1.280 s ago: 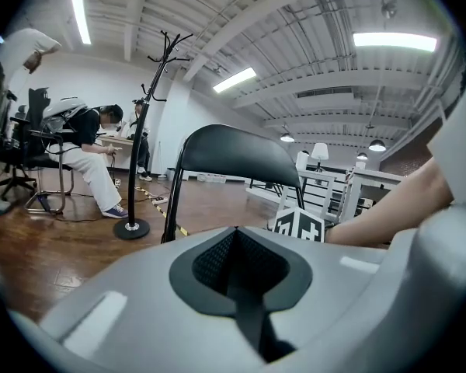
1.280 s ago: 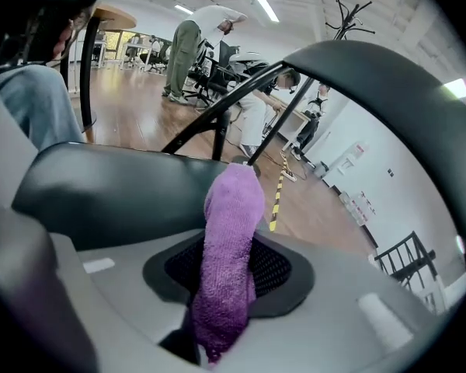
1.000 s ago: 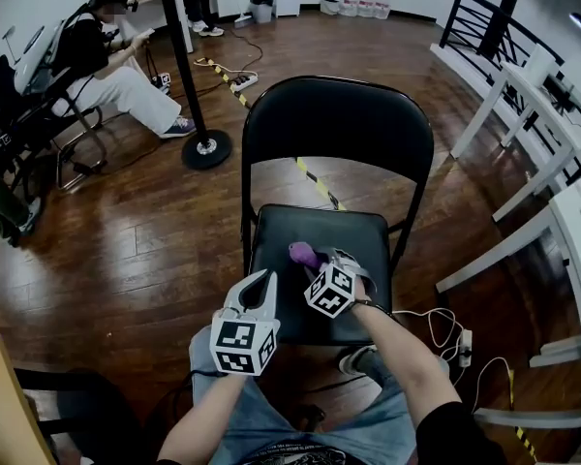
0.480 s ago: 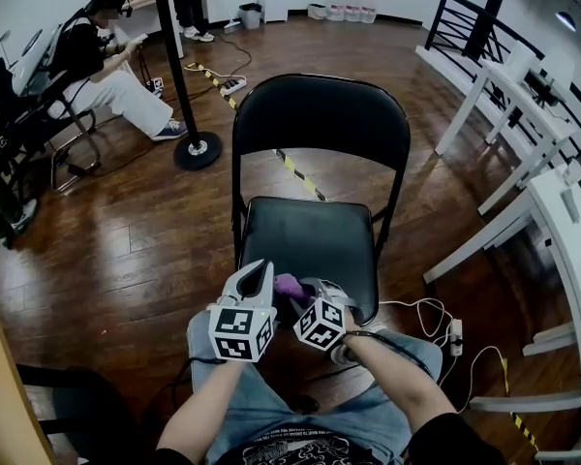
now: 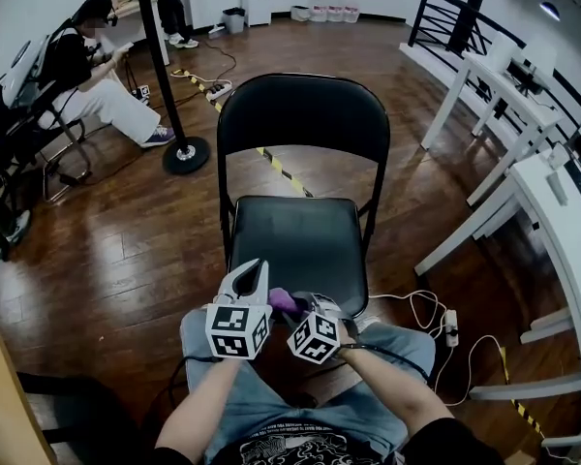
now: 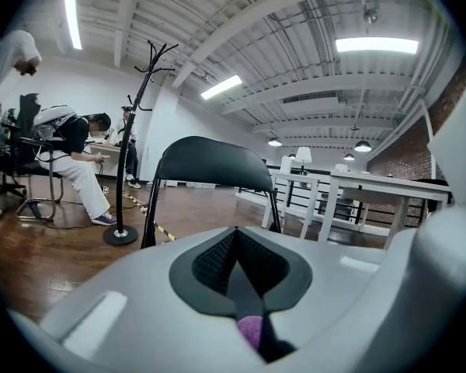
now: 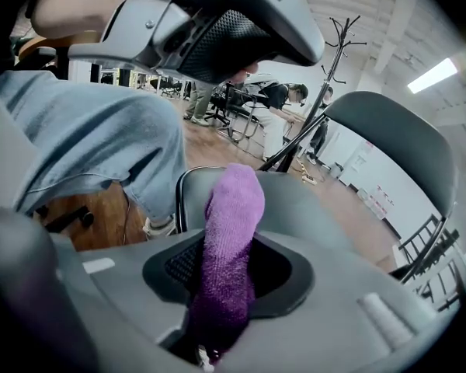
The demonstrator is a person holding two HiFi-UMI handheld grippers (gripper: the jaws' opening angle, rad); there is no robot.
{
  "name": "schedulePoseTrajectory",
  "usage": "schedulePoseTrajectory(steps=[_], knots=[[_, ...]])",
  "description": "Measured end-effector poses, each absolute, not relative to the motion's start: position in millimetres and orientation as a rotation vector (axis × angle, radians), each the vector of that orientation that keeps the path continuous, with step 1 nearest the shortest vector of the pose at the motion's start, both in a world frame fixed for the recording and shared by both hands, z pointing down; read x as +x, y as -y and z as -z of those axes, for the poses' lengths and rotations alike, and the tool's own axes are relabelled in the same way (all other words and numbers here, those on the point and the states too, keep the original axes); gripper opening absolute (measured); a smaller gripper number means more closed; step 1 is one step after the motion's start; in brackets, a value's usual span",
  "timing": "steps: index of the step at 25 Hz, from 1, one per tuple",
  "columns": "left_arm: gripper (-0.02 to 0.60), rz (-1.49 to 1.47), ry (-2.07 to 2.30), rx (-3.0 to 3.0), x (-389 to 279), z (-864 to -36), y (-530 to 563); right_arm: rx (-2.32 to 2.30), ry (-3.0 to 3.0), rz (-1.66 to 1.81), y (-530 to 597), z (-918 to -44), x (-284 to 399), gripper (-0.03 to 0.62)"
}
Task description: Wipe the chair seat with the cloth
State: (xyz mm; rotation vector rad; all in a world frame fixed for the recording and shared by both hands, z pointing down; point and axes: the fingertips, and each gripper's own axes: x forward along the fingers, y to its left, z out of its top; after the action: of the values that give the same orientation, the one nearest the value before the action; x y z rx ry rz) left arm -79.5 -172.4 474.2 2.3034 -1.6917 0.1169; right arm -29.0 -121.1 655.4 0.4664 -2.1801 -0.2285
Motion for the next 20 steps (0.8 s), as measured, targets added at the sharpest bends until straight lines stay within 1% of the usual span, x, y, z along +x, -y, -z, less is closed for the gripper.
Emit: schedulePoseTrajectory(steps=[9,16,20], knots=[[0.005,-0.105,1.680,2.313,-74,-471,174,0.515,2.210,0.280,147,-628,-24,0.118],[0.005,-0.068,1.675,2.336,-74,-457,185,0.632,2.178,0.413,237,-577,-2,0.118],[0.005,-0.077,1.664,2.361,-72,-454,197,0.688,2.131,0.462,292,-563,8,0.118]])
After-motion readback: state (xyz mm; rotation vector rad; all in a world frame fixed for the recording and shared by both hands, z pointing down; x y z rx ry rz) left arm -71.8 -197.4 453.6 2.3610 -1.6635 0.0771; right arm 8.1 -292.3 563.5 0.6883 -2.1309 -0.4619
